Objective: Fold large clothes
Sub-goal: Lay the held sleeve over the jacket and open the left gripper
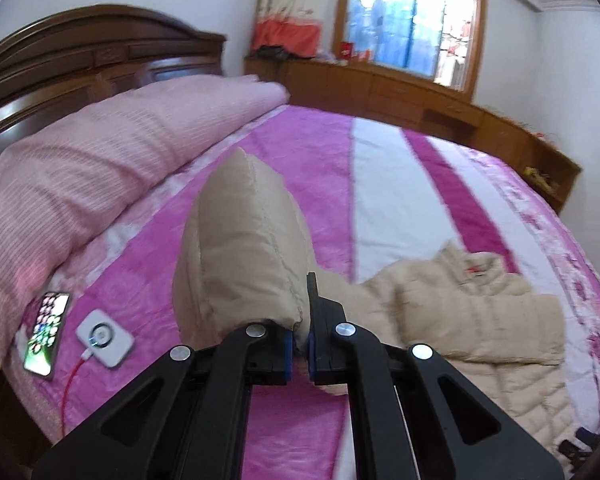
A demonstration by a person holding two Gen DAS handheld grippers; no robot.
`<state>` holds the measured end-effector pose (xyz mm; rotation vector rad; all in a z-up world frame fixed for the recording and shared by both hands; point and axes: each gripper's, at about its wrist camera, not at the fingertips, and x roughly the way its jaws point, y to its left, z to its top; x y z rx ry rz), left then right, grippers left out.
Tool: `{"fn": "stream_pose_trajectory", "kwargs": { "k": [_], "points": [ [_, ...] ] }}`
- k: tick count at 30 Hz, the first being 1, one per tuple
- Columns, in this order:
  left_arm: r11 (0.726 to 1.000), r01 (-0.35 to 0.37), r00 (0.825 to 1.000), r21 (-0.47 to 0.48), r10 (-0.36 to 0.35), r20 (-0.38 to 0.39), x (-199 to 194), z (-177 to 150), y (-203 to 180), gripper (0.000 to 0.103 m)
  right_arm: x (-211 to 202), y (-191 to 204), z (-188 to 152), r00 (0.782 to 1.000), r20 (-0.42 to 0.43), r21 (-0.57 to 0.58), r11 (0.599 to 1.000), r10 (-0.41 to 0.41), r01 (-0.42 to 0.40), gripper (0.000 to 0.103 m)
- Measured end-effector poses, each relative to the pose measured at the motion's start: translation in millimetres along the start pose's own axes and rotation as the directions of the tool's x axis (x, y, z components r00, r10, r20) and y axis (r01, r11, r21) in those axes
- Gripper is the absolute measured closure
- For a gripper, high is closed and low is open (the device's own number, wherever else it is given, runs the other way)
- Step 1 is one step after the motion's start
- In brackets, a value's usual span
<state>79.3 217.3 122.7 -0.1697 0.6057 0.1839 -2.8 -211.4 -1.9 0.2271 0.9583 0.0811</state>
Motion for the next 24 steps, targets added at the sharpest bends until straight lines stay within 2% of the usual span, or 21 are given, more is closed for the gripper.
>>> {"fn": "stream_pose_trajectory", "kwargs": {
  "k": [5,11,19,24],
  "points": [
    [0.995,0.091,0.996,0.049,-0.092,0.02,-11,6,-51,0.097,-8,-7,3,1.0,0.022,-0.004,1.0,-0.013,0.013,0.005],
    [0.982,0.175,0.984,0.072,-0.175,-0.007,-7,1,-102,0.097,-9,-19,11,0.999,0.02,0.003,0.999,-0.033,0.033,0.005],
    [0.954,0.29,0.955,0.072,-0.283,-0.092,14,-25,-161,0.097,-16,-30,16,0.998,0.033,0.008,0.999,-0.045,0.045,0.005],
    [0.94,0.33,0.934,0.089,-0.312,-0.171,37,-54,-191,0.097,-8,-37,19,0.998,0.019,0.006,0.998,-0.061,0.061,0.005]
  ]
}}
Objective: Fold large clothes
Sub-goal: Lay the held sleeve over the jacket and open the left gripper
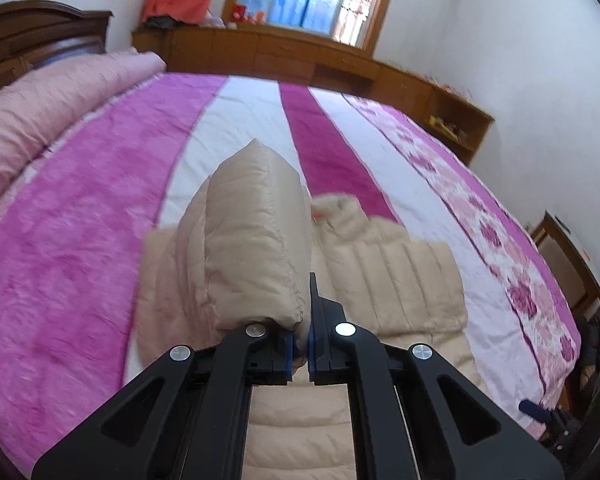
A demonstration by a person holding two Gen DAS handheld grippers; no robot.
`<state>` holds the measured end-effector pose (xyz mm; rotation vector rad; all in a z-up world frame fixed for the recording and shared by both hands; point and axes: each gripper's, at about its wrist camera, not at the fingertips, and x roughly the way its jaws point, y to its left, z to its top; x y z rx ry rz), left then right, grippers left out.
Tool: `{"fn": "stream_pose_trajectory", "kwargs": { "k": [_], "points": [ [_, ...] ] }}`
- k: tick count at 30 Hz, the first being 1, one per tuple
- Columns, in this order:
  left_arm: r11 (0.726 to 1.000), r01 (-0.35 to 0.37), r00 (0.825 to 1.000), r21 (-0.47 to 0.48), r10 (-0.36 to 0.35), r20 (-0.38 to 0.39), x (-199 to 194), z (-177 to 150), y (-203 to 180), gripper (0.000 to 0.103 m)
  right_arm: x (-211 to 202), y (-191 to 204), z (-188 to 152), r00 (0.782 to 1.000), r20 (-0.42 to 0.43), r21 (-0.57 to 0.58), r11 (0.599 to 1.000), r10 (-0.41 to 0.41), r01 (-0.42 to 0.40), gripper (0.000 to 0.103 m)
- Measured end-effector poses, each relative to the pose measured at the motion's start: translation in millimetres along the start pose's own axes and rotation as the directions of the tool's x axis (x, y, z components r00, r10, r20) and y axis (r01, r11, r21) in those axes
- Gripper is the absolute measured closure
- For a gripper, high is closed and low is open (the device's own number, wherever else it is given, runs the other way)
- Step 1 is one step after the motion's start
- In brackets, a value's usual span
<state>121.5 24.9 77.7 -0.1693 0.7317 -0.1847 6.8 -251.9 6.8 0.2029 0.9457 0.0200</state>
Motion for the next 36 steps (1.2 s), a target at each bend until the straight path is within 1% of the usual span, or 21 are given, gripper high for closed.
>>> {"fn": "stream_pose_trajectory", "kwargs": {
  "k": [5,8,14,20,23,25,26,27,28,30,33,35,36],
  "points": [
    [1.0,0.0,0.995,0.024,0.003,-0.096,42,-21,-17,0.097,6,-9,5,1.0,0.005,0.009,1.0,-0.008,0.008,0.005],
    [0.999,-0.003,0.991,0.048,0.009,-0.135,58,-33,-25,0.097,9,-17,5,1.0,0.003,0.031,1.0,-0.001,0.001,0.005],
    [0.996,-0.005,0.974,0.085,0.024,-0.224,94,-57,-39,0.097,17,-35,1,1.0,-0.013,0.064,0.998,-0.008,0.009,0.005],
    [0.988,-0.016,0.961,0.157,0.058,-0.269,115,-75,-50,0.095,19,-51,-7,0.999,-0.031,0.1,0.995,-0.009,0.012,0.005],
    [0.985,-0.012,0.958,0.173,0.061,-0.279,117,-77,-54,0.085,18,-56,-10,1.0,-0.026,0.107,0.994,-0.007,0.01,0.005],
    [0.984,0.011,0.958,0.175,0.039,-0.284,116,-78,-58,0.063,18,-59,-11,1.0,-0.028,0.118,0.993,-0.005,0.008,0.005],
    [0.984,0.02,0.959,0.179,0.032,-0.283,114,-79,-61,0.056,18,-60,-12,1.0,-0.029,0.122,0.992,-0.003,0.007,0.005],
    [0.983,0.029,0.959,0.183,0.024,-0.282,112,-79,-63,0.046,18,-60,-12,1.0,-0.031,0.127,0.992,-0.003,0.006,0.005],
    [0.981,0.044,0.961,0.189,0.01,-0.277,107,-80,-65,0.041,18,-61,-13,1.0,-0.03,0.13,0.992,-0.002,0.006,0.005],
    [0.978,0.055,0.963,0.203,0.002,-0.271,98,-82,-68,0.04,17,-61,-13,1.0,-0.028,0.132,0.991,0.0,0.004,0.005],
    [0.977,0.069,0.961,0.204,-0.011,-0.276,85,-84,-67,0.04,16,-59,-13,1.0,-0.026,0.131,0.991,0.003,0.0,0.005],
    [0.979,0.062,0.963,0.194,-0.008,-0.271,73,-85,-61,0.033,14,-54,-12,1.0,-0.022,0.123,0.992,0.008,-0.005,0.005],
    [0.98,0.053,0.964,0.191,-0.001,-0.266,68,-85,-58,0.028,14,-51,-12,1.0,-0.021,0.117,0.993,0.009,-0.007,0.005]
  ]
}}
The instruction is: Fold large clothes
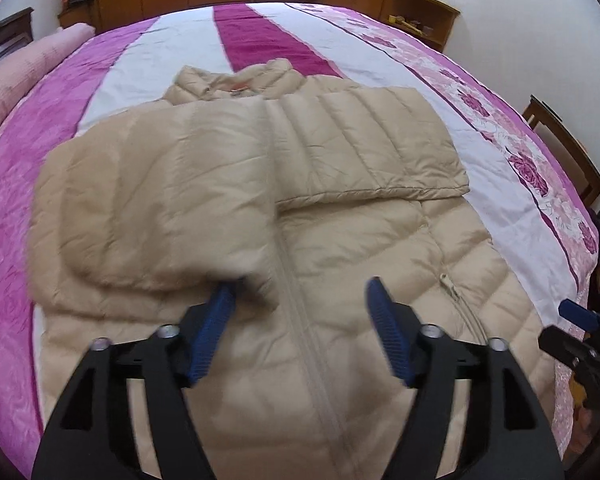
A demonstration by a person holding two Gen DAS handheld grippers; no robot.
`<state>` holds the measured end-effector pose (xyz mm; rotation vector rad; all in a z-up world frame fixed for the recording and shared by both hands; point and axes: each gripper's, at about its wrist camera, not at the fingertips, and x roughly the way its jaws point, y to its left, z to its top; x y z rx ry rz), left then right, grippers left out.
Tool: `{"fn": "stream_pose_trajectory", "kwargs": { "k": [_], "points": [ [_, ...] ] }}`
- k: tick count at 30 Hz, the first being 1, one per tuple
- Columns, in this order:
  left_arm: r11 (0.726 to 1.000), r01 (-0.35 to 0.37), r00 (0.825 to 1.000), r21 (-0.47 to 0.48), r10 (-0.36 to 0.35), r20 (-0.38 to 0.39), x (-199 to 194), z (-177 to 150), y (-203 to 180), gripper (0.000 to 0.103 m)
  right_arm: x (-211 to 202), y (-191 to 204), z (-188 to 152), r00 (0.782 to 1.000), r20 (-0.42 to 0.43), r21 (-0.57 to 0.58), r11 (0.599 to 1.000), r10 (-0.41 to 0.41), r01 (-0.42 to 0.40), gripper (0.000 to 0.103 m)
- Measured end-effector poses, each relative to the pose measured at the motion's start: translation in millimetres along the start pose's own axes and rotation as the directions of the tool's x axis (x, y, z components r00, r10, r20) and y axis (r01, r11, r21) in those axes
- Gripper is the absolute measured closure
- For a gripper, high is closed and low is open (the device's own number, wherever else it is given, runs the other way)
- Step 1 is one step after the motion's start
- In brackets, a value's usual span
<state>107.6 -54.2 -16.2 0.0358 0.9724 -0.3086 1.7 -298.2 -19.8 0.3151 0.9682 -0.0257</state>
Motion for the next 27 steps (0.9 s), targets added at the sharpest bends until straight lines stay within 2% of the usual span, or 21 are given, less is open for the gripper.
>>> {"fn": "stream_pose_trajectory", "kwargs": {
  "k": [4,9,12,17,27],
  "points": [
    [0.999,-0.04,0.999,-0.015,0.041,0.01,-20,-9,17,0.028,-2,19,1,1.0,0.004,-0.031,0.999,0.015,-0.015,0.005],
    [0.992,-0.101,0.995,-0.077,0.102,0.002,-45,-22,54,0.026,2,51,2,0.999,-0.004,-0.069,0.997,0.035,-0.035,0.005],
    [0.984,-0.15,0.989,-0.097,0.149,-0.015,-55,-27,76,0.023,6,70,3,0.998,-0.018,-0.075,0.995,0.063,-0.064,0.005],
    [0.965,-0.225,0.974,-0.133,0.221,-0.04,-63,-37,113,0.023,10,115,7,0.995,-0.024,-0.131,0.986,0.099,-0.101,0.005],
    [0.946,-0.25,0.968,-0.208,0.237,-0.086,-63,-62,158,0.022,28,206,19,0.987,-0.048,-0.259,0.952,0.155,-0.162,0.005]
  ]
}}
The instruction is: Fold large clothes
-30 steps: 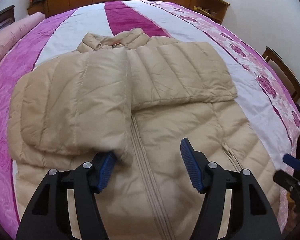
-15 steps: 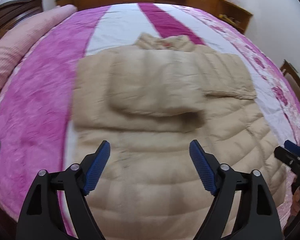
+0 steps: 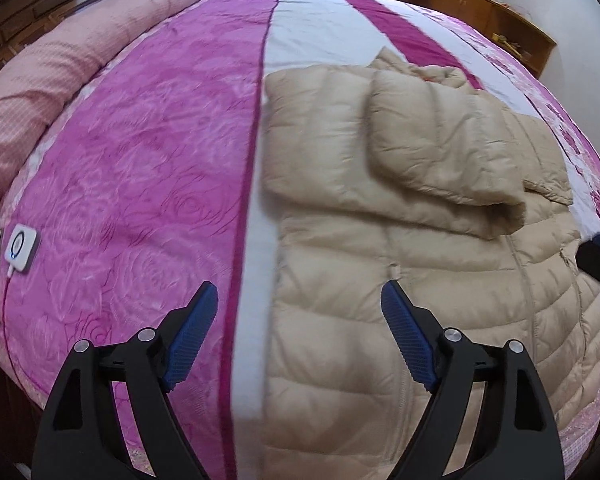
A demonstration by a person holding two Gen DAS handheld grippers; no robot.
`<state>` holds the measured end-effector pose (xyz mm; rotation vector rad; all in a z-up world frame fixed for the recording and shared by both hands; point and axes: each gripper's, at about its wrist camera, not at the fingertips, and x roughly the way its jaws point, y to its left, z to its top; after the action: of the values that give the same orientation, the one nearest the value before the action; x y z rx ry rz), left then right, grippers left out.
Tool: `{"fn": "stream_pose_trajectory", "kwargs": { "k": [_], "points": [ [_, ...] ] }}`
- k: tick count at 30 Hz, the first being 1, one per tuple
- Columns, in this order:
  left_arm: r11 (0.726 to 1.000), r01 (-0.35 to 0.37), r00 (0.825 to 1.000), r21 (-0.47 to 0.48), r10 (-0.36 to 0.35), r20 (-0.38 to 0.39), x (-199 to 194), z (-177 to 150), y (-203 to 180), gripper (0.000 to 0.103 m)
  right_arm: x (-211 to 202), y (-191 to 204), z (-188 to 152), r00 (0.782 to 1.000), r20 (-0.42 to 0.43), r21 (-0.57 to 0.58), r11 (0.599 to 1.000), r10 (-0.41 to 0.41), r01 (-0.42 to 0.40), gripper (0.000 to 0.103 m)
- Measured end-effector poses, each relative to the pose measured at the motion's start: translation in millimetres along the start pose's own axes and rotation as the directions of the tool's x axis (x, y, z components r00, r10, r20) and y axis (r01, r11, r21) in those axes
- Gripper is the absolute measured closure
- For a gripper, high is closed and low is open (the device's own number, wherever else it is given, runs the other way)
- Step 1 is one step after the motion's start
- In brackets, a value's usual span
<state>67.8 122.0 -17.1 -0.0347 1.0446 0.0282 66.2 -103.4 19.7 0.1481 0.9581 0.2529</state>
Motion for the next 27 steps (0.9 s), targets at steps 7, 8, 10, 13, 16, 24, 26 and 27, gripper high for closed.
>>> {"fn": "stream_pose_trajectory", "kwargs": {
  "k": [7,8,10,13,16,24,26,27],
  "points": [
    [0.998,-0.013,1.0,-0.055,0.012,-0.007,3,-5,27,0.022,43,54,25,0.999,-0.03,-0.059,0.998,0.015,-0.017,0.005],
    [0.998,-0.016,1.0,-0.06,0.016,-0.007,3,-5,29,0.022,49,60,28,0.999,-0.034,-0.061,0.998,0.013,-0.015,0.005],
    [0.997,-0.017,1.0,-0.072,0.017,-0.004,2,-6,34,0.022,64,72,36,0.999,-0.042,-0.067,0.998,0.008,-0.01,0.005],
    [0.995,-0.01,1.0,-0.095,0.01,-0.009,4,-6,41,0.022,86,84,45,0.998,-0.055,-0.069,0.998,-0.008,0.004,0.005],
    [0.995,-0.01,1.0,-0.103,0.01,-0.001,3,-7,46,0.022,104,89,50,0.997,-0.073,-0.068,0.997,-0.036,0.031,0.005],
    [0.992,0.005,1.0,-0.126,-0.003,0.018,7,-3,53,0.022,141,79,50,0.985,-0.133,-0.063,0.993,-0.109,0.102,0.023],
    [0.992,0.007,1.0,-0.124,-0.004,0.02,8,-1,53,0.022,141,76,50,0.985,-0.134,-0.066,0.993,-0.107,0.098,0.031],
    [0.993,0.007,1.0,-0.122,-0.004,0.021,9,0,52,0.022,140,74,50,0.985,-0.136,-0.068,0.993,-0.107,0.099,0.044]
  ]
}}
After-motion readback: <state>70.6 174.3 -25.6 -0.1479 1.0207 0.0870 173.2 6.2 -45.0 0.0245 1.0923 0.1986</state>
